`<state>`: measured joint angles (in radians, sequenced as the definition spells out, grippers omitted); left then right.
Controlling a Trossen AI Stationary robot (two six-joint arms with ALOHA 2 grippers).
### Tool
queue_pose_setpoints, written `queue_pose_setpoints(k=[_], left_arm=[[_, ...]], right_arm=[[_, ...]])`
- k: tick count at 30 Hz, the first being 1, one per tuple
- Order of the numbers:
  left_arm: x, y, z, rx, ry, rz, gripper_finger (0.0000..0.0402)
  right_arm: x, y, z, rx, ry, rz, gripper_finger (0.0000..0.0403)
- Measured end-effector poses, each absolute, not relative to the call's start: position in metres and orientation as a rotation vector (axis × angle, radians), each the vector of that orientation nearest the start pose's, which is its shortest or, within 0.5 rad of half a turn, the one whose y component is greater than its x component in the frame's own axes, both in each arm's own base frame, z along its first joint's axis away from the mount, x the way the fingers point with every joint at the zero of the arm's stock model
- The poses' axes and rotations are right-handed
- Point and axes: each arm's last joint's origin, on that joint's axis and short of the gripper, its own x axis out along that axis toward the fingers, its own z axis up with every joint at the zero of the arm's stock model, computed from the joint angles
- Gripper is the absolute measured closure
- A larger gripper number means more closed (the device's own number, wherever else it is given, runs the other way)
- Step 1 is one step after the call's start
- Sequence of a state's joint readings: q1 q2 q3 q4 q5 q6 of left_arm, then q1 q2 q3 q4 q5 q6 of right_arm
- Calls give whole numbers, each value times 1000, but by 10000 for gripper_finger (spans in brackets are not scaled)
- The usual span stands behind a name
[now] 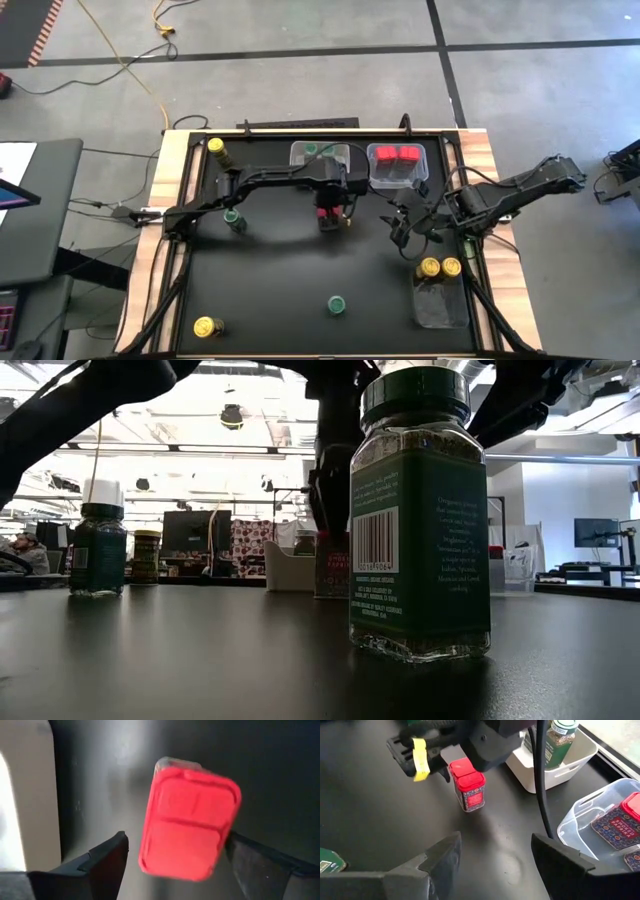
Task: Sort spices by type
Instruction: Put the red seasoning can into the transparent bin
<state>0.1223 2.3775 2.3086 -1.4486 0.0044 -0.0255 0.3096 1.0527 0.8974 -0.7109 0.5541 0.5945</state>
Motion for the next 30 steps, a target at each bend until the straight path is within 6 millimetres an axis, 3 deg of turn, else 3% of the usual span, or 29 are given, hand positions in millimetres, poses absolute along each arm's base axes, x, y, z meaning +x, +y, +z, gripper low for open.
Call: queue_pose_setpoints(k=[11, 14, 19, 23, 30], left_arm=[[439, 53, 288, -135, 1431, 172, 82], [430, 39, 312, -102, 1369, 153, 82], [413, 1, 346, 27, 1141, 159, 82], [387, -18, 344, 35, 987, 156, 82], [315, -15, 305, -72, 866, 196, 82]], right_arm=[[196, 47, 284, 198, 684, -447, 132], [196, 47, 284, 199, 685, -446, 132], [195, 48, 284, 199, 686, -436, 132], [195, 51, 284, 196, 682, -422, 132], [199, 47, 287, 229, 639, -434, 132]])
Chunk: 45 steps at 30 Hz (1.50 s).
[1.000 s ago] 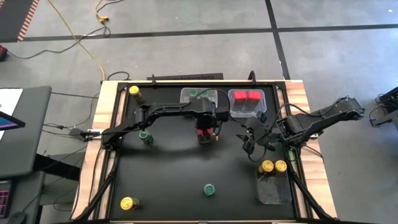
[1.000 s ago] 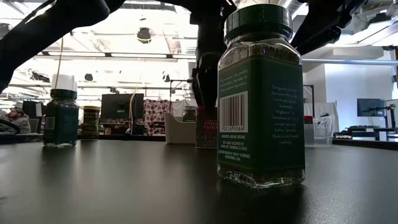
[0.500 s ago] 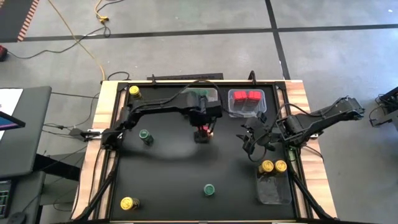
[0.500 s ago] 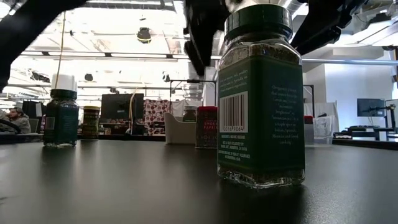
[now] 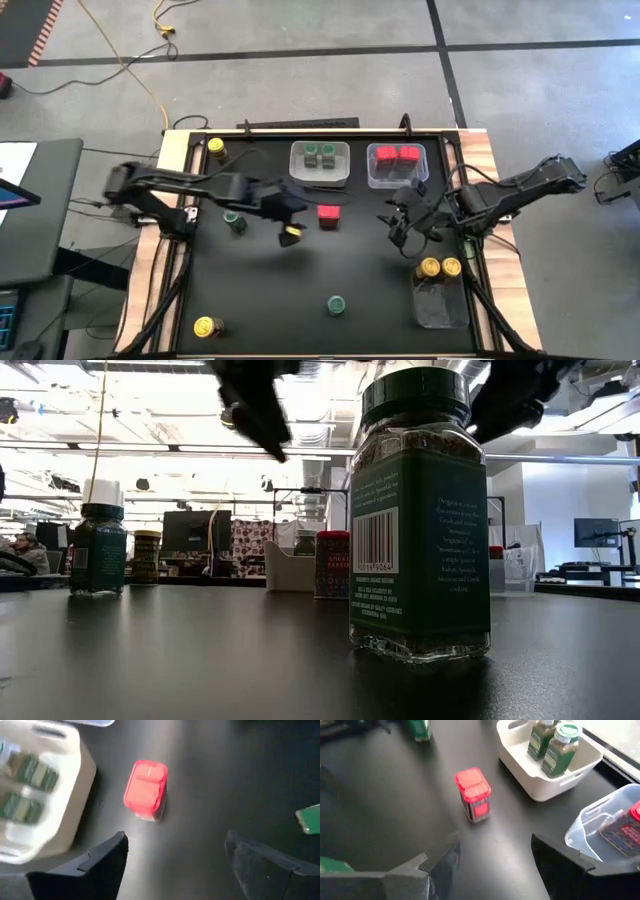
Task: Sort spices by type
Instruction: Put the red seasoning can into the transparent bin
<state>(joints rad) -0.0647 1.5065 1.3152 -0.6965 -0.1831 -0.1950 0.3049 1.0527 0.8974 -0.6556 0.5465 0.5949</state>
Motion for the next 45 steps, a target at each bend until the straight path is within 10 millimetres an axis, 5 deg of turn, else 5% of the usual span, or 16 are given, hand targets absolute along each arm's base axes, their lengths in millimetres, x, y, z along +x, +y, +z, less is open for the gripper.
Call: queue_pose_setpoints(k=[12, 23, 32, 40, 45], left_arm=[[227, -7, 286, -109, 836, 237, 82], [197, 10, 313, -61, 692, 335, 82], [190, 24, 307, -47, 607, 288, 82], [171, 22, 266, -64, 338, 278, 82], [160, 21, 260, -63, 307, 277, 82]], right_arm=[[210, 31, 296, 290, 523, -493, 128], [212, 8, 295, 328, 518, -581, 47], [217, 1, 294, 330, 510, -616, 39], [271, -3, 278, 202, 439, -481, 54], [308, -7, 276, 114, 527, -381, 64]])
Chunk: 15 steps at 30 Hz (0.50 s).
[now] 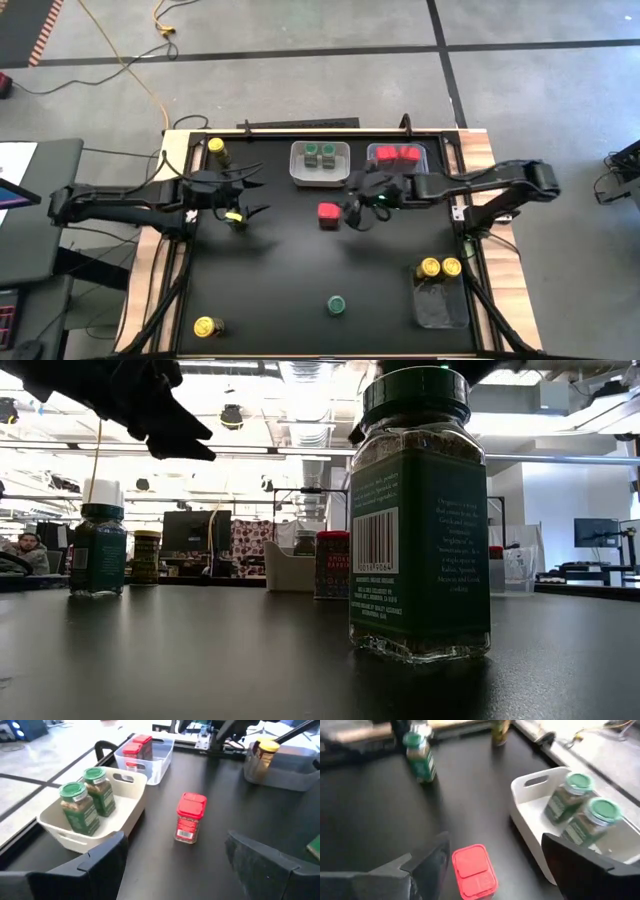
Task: Sort spices by type
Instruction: Put the red seasoning can into the transparent bin
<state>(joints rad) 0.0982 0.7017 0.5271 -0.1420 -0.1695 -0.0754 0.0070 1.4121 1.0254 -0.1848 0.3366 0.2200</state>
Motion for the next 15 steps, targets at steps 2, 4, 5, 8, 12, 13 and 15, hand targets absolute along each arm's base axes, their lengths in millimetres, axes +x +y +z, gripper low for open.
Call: queue_pose_setpoints(k=[2, 4, 5, 8, 12, 13, 15], left_arm=[[159, 21, 259, -55, 308, 277, 82], [158, 21, 258, -46, 318, 276, 82], [158, 21, 258, -45, 320, 276, 82], [157, 20, 255, -62, 343, 279, 82], [157, 20, 254, -77, 361, 281, 82], [157, 20, 254, -78, 362, 277, 82], [157, 20, 253, -80, 366, 274, 82]], right_arm=[[322, -11, 276, 87, 592, -349, 66], [336, -16, 276, 74, 642, -322, 67], [342, -18, 275, 71, 674, -312, 67], [360, -25, 277, 82, 734, -299, 67], [376, -28, 271, 35, 875, -259, 67], [380, -28, 268, 20, 912, -238, 67], [387, -27, 266, 5, 954, -211, 67]])
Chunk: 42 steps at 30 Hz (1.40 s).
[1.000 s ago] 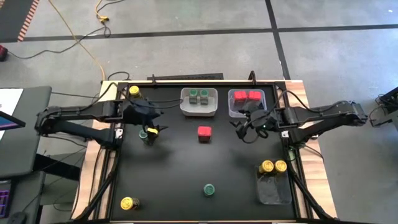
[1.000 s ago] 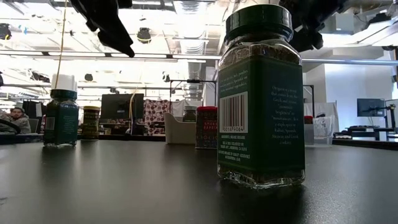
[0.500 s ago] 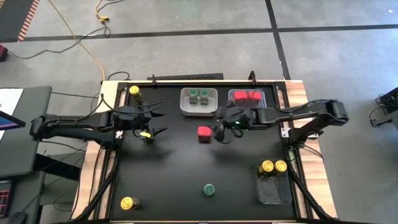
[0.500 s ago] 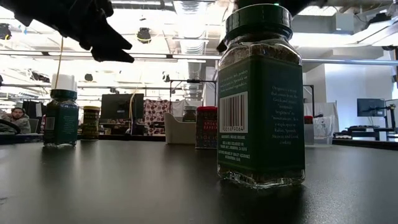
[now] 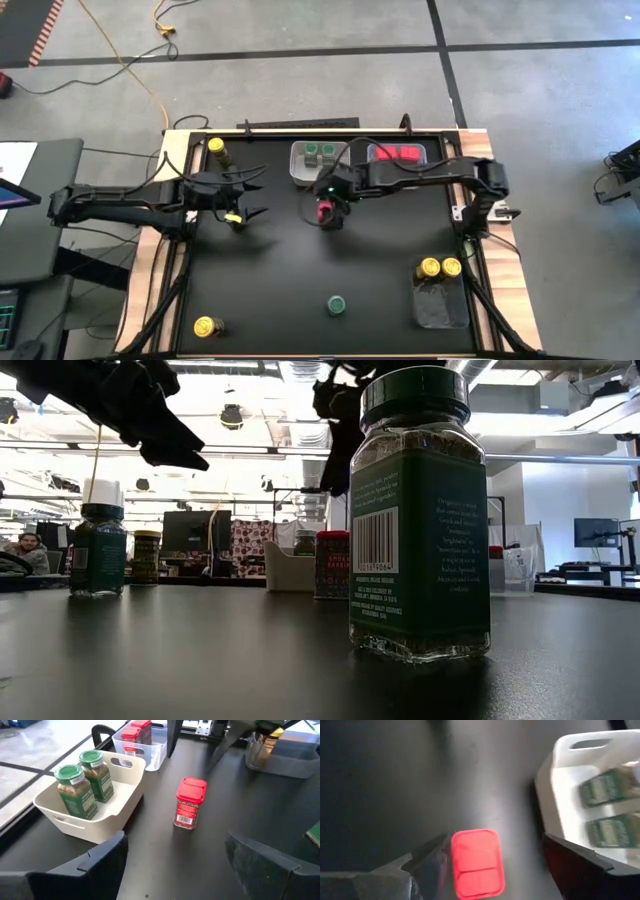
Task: Sort spices by type
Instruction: Put the red seasoning can into the transparent bin
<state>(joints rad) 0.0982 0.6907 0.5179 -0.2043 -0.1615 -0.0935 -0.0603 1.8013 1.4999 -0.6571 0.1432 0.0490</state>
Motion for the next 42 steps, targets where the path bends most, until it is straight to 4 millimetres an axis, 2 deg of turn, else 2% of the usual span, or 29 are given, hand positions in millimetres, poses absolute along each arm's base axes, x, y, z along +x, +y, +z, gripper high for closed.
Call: queue_pose_setpoints(k=[7, 14, 22, 29, 37, 42], left_arm=[[156, 20, 252, -85, 374, 275, 82], [156, 20, 250, -83, 398, 276, 82], [155, 20, 250, -59, 405, 271, 82], [155, 20, 250, -59, 411, 272, 82], [155, 20, 249, -46, 416, 270, 82], [155, 20, 249, -45, 419, 270, 82]], right_arm=[[402, -24, 255, -12, 1023, -153, 67], [402, -22, 248, -16, 1074, -142, 67], [407, -23, 217, -53, 1197, -115, 67], [405, -25, 218, -50, 1206, -118, 70], [407, -35, 210, 0, 1221, -98, 100], [407, -34, 211, 10, 1221, -82, 103]])
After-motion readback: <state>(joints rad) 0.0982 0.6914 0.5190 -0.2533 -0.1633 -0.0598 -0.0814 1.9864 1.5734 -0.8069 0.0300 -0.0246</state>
